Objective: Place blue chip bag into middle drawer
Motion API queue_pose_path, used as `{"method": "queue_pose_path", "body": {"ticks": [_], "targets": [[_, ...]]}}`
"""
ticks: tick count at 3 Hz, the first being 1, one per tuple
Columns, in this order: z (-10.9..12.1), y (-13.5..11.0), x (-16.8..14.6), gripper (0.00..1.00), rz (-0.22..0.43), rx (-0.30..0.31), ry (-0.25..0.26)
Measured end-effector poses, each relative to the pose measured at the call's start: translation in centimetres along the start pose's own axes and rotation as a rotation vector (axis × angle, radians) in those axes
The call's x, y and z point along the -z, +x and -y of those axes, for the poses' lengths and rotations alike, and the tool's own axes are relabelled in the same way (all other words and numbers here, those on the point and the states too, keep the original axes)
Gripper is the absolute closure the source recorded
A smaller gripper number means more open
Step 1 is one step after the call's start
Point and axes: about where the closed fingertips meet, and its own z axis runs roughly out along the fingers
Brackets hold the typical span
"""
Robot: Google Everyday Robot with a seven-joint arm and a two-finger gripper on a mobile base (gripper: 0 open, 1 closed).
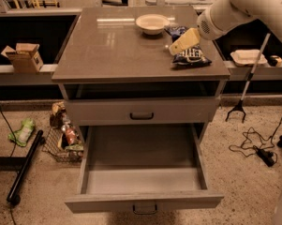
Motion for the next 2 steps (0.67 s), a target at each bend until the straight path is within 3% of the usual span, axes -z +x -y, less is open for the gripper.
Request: {"method": "queue_pose_path", "body": {"ticks": [2], "targets": [[0.8, -0.8, -3.1, 0.0, -0.034, -0.013, 0.045]]}}
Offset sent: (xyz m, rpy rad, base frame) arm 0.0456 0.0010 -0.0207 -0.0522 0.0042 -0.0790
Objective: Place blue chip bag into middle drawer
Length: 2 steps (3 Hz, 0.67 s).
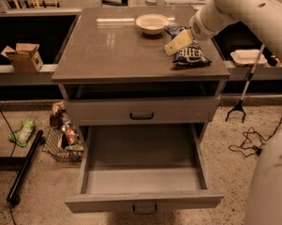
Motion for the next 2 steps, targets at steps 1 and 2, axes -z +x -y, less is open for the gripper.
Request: {"method": "queue_pose_path", "body": {"ticks": [1, 2], "targets": [[0.4, 0.0, -1.4, 0.0, -0.016, -0.004, 0.006], [0.5, 0.3, -2.6, 0.18, -0.034, -0.007, 0.003]]}}
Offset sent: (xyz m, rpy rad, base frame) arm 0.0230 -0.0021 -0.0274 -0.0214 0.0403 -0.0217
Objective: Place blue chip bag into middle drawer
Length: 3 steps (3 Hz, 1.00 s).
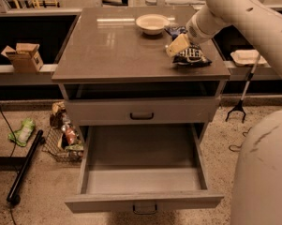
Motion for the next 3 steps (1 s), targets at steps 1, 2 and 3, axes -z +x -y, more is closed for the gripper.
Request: {"method": "queue_pose_path", "body": {"ticks": [1, 2, 3], "targets": [[0.0, 0.0, -0.1, 0.41, -0.001, 0.0, 0.0], [-0.9, 0.3, 0.1, 0.64, 0.024, 0.005, -0.033], [-2.1, 0.6, 2.5, 0.87, 0.088, 0.037, -0.067]]}}
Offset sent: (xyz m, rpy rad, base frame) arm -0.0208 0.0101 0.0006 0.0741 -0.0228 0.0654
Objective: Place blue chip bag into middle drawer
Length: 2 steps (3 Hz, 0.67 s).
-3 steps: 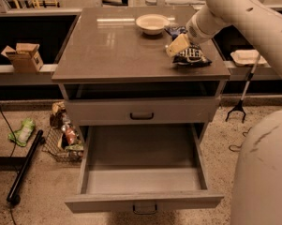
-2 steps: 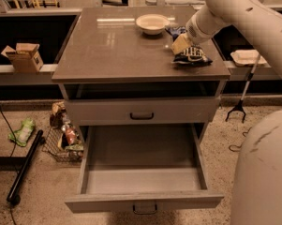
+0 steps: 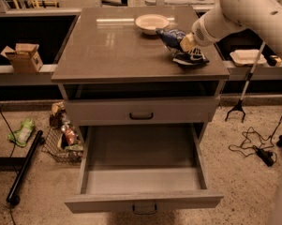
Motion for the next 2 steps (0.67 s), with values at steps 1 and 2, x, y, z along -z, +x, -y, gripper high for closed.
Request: {"method": "queue_pose_path", "body": {"ticks": [1, 2], "targets": [[-1.3, -0.1, 3.5, 1.0, 0.061, 0.052, -0.013], [-2.4, 1.1, 7.7, 1.0, 0.107, 0.098, -0.034]]}}
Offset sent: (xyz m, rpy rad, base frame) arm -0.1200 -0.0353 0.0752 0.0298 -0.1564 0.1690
